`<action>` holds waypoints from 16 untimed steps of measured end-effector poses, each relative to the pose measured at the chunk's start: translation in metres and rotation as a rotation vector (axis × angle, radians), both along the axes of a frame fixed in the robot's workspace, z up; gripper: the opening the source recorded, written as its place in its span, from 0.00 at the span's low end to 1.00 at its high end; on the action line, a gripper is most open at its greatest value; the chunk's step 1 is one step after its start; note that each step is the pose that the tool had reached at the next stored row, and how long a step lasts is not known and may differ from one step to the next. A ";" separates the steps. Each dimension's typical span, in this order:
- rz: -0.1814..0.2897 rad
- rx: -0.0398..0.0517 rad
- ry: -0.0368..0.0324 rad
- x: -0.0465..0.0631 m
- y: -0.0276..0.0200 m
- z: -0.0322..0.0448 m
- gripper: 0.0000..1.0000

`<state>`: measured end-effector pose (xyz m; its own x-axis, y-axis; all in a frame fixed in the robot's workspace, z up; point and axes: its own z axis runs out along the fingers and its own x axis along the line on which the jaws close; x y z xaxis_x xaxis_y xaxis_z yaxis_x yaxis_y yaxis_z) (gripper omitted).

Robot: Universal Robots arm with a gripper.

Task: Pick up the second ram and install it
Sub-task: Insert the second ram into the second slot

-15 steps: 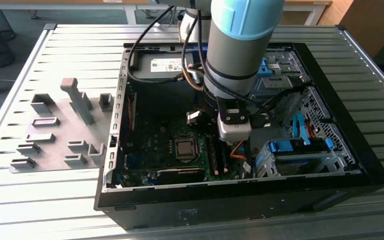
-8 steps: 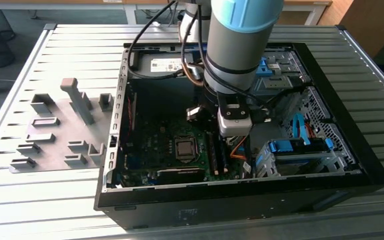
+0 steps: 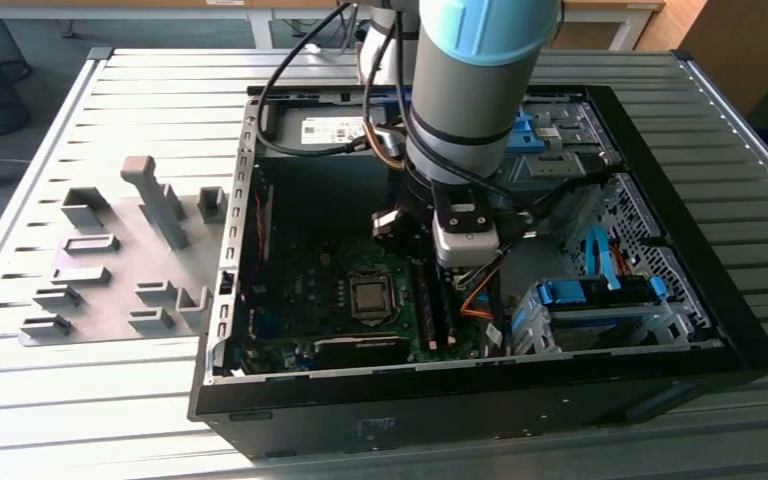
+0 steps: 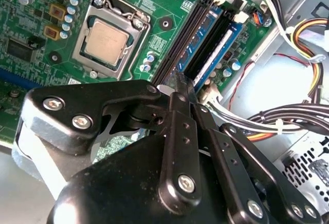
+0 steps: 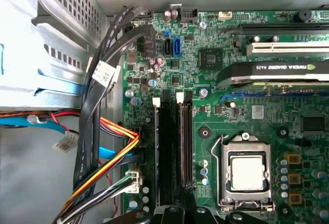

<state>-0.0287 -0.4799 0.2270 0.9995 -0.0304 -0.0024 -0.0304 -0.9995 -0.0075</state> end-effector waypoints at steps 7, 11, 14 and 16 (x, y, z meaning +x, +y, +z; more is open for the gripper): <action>0.000 -0.0005 0.0031 0.000 0.0000 -0.0054 0.11; 0.000 -0.0009 0.0052 0.000 -0.0001 -0.0077 0.11; 0.000 -0.0002 0.0061 0.000 0.0000 -0.0085 0.11; 0.000 0.0009 0.0060 0.000 0.0001 -0.0068 0.11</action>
<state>-0.0286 -0.4798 0.2202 0.9995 -0.0304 -0.0084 -0.0305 -0.9995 -0.0082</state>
